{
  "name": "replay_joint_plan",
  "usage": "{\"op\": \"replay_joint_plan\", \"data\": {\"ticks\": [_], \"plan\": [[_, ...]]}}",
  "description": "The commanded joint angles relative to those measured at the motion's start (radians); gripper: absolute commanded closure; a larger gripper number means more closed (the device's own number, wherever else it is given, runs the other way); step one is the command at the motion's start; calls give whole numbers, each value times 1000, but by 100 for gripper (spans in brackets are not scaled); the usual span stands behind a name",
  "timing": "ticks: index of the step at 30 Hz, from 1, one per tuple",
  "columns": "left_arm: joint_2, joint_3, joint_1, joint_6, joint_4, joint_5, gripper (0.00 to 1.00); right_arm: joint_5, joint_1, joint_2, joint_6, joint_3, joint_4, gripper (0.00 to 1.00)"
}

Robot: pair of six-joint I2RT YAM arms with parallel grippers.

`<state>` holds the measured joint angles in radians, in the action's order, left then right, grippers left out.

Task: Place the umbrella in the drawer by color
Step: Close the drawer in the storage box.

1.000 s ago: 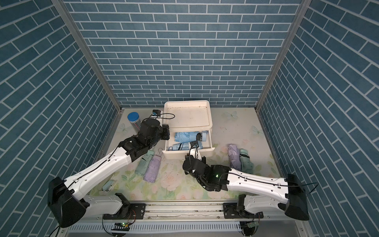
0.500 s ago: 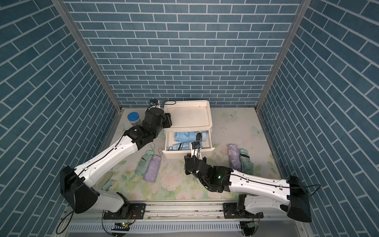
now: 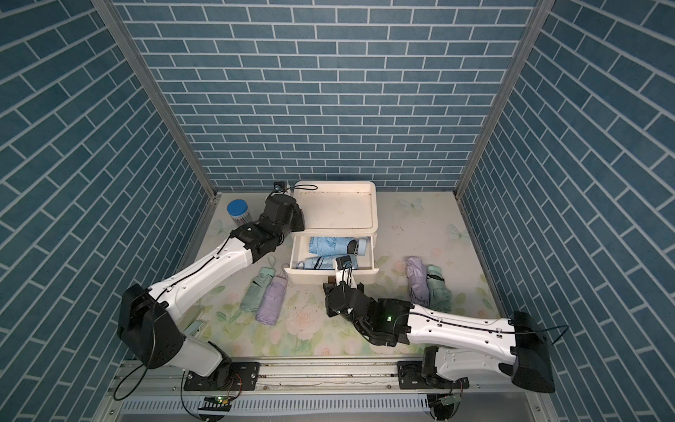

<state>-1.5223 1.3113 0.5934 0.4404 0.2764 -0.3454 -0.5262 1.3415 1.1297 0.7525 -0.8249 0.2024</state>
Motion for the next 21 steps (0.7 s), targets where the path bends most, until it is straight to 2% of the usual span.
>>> {"op": "replay_joint_plan", "data": {"ticks": [1,7,11,14,18,21], "plan": [[16,-33,-4,59,59,102,100,-3,7,11,7,2,21,57],[72,-83,3,115,79,119,100,-59,1,14,34,-17,51,52],[82,-93,12,143,98,136,100,-54,-30,20,18,-34,41,53],[78,-90,25,149,107,136,100,-55,-41,37,-12,-64,37,58],[65,-77,25,143,113,138,100,-58,-65,58,-54,-97,17,70],[49,-62,25,128,119,140,100,-66,-79,71,-76,-116,6,72]]}}
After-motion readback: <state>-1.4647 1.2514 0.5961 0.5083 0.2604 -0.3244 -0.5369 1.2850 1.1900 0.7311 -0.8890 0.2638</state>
